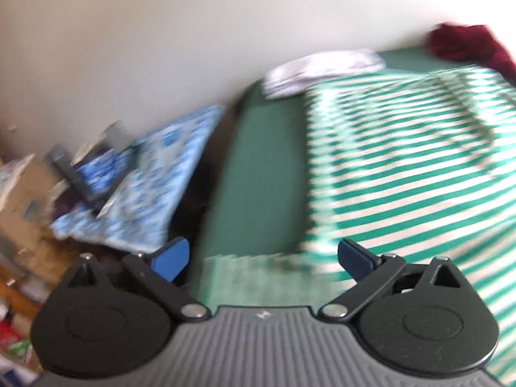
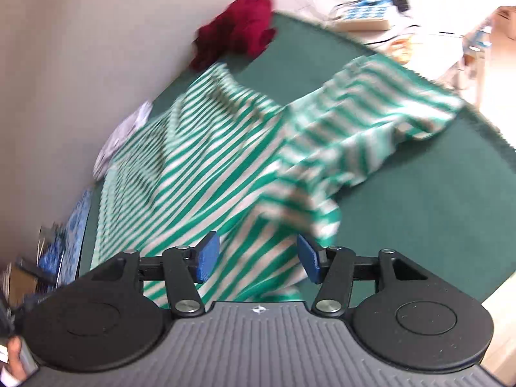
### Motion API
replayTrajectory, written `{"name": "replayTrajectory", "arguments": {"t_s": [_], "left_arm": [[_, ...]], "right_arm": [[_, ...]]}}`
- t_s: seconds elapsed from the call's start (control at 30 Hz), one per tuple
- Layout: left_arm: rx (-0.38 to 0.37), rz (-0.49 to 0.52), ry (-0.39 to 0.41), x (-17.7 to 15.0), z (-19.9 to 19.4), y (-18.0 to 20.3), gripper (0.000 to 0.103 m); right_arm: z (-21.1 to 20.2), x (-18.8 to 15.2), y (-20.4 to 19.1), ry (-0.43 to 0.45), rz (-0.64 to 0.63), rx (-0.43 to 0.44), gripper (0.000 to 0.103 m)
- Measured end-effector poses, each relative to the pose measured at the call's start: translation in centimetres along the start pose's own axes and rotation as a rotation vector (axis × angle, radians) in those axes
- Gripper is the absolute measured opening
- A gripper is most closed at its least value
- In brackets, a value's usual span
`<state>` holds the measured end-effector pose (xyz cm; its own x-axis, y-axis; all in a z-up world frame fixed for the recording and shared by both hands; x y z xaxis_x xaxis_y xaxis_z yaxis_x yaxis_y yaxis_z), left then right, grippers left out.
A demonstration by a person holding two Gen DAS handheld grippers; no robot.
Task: Fold clothes
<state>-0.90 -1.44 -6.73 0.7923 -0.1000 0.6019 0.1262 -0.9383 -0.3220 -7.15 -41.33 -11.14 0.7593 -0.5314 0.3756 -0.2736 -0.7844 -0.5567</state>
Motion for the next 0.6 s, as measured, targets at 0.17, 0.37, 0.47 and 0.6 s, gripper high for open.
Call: {"name": "replayTrajectory", "arguments": {"t_s": [0.17, 0.37, 0.47, 0.6], "left_arm": [[-0.327, 0.289, 0.112, 0.3, -5.8, 15.0, 0.101], [-0.586, 0.555, 0.096, -1.5, -10.2, 29.3, 0.100], [-0.584, 0.627, -0.033, -3.0, -8.8, 32.9, 0.039], [-0.707, 0.581, -0.088, -2.8, -9.1, 32.1, 0.008]], "right_arm": [[-0.8, 5.4, 7.8, 0.085, 0.183, -0.133, 0.063], [1.9, 9.2, 8.0, 0.125, 0.013, -0.169, 0.035], [1.9, 9.6, 9.1, 0.110, -0.053, -0.148, 0.011], [-1.3, 9.1, 10.0, 0.172, -0.163, -0.187, 0.007]]}}
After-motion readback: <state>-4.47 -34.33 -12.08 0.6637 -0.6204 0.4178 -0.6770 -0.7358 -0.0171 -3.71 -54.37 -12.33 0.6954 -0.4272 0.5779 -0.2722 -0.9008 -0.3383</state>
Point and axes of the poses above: each gripper's, at about its wrist camera, not at the fingertips, and z roughly the way its jaws point, y to its right, x to its top, the point moved 3 cm from there along z, roughly the way its jaws point, and after that the axes turned 7 degrees about -y, right-handed, at the moved point
